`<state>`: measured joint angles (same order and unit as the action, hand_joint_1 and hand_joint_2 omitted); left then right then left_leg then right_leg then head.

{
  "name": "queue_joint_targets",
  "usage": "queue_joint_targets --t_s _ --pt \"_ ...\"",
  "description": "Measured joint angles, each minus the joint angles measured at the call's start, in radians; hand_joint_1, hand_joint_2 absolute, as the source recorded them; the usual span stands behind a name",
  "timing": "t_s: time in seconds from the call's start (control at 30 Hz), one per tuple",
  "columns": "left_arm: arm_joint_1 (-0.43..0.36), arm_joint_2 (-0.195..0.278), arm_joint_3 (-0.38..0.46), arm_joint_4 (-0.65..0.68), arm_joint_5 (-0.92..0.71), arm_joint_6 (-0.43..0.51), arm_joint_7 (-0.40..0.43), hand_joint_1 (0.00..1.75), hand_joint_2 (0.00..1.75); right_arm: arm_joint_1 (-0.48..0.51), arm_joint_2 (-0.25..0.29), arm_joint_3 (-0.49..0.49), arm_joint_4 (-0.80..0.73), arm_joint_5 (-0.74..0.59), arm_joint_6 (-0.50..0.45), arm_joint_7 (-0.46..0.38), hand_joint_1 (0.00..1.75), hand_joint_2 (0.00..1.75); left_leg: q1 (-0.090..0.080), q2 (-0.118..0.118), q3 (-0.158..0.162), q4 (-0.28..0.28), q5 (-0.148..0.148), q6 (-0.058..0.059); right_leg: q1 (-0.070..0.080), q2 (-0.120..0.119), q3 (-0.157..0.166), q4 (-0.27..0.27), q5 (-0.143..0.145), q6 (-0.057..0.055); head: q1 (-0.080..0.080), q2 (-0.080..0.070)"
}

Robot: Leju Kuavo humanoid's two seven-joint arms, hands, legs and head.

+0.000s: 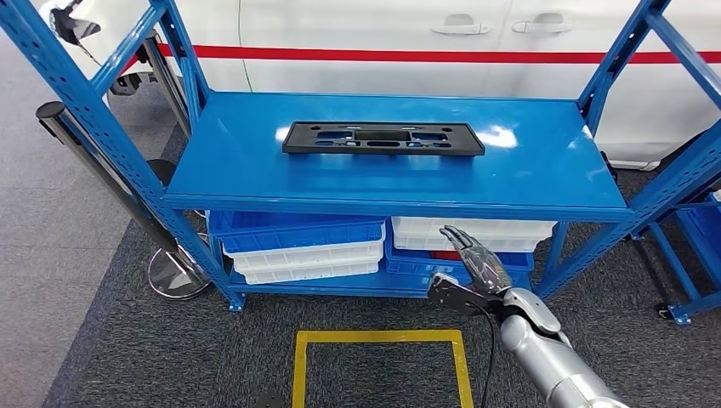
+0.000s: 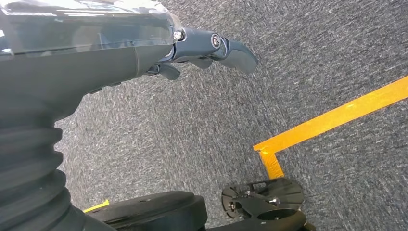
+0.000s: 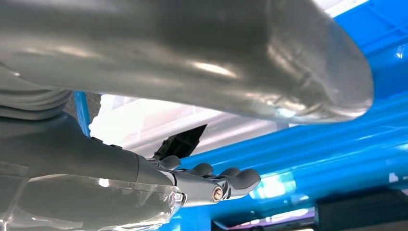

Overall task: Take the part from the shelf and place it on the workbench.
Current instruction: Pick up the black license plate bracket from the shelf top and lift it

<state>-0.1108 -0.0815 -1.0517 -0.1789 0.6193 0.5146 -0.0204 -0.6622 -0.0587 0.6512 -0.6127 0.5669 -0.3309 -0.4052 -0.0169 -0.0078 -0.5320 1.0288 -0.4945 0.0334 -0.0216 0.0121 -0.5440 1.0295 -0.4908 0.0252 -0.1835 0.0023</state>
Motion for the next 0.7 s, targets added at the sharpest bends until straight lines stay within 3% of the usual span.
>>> queue_joint_targets --t_s 0.3,0.63,0.7 --pt "0.001 0.0 0.0 0.0 0.031 -0.004 -0.008 0.0 1.75 -0.097 0.026 0.079 0.03 0.014 0.048 0.028 0.0 0.0 0.0 0.0 0.0 0.0 0.001 0.0 0.0 0.0 0.0 0.0 0.0 0.0 0.0 0.0" --pt "0.01 0.008 0.002 0.005 0.033 0.01 -0.002 0.0 1.75 -0.338 0.029 0.155 0.047 0.07 0.017 0.071 0.0 0.0 0.0 0.0 -0.001 0.0 0.002 0.0 0.0 0.0 -0.001 0.0 0.001 0.001 0.0 0.0" --pt "0.01 0.009 0.002 0.006 0.034 0.011 -0.002 0.0 1.75 -0.365 0.029 0.167 0.054 0.076 -0.002 0.079 0.0 0.87 0.0 -0.001 -0.001 0.0 0.002 0.0 0.0 0.0 -0.001 0.0 0.001 0.001 0.0 0.0"
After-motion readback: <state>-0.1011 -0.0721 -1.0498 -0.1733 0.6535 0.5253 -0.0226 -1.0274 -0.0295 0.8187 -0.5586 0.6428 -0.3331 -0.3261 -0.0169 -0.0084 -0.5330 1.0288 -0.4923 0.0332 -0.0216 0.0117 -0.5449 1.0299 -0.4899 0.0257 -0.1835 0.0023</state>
